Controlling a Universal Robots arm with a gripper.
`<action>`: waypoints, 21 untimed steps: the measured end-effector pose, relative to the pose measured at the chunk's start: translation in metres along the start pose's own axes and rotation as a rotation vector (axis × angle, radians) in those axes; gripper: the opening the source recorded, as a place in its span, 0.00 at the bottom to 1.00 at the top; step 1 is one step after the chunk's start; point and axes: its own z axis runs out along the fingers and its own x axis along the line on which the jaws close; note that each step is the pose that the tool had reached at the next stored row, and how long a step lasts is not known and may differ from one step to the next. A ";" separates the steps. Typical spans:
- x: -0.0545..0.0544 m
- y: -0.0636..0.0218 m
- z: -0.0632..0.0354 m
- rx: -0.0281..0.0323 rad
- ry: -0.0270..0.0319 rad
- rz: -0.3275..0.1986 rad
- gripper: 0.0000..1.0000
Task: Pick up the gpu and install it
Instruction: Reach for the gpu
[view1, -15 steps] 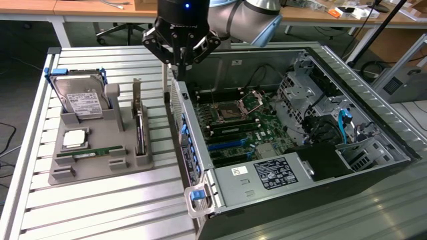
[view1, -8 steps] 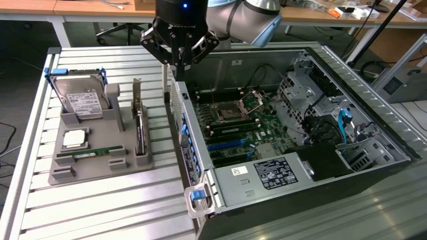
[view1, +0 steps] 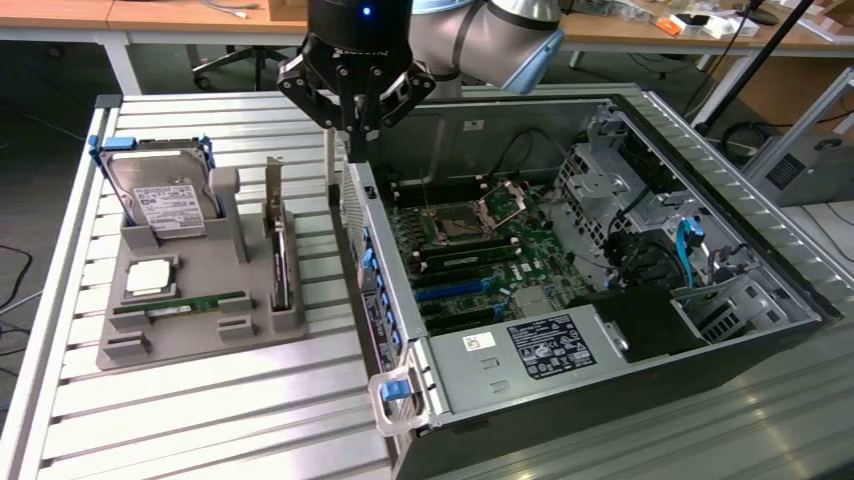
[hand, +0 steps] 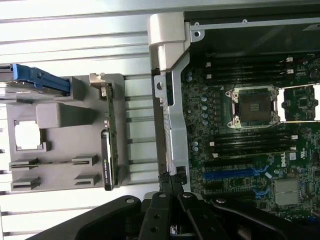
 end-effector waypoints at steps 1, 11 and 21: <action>0.000 0.0000 0.0000 0.0001 0.0000 0.000 0.11; 0.004 -0.0003 -0.0001 0.0007 -0.0001 0.000 0.11; 0.007 -0.0005 -0.0002 0.0013 -0.0001 0.000 0.11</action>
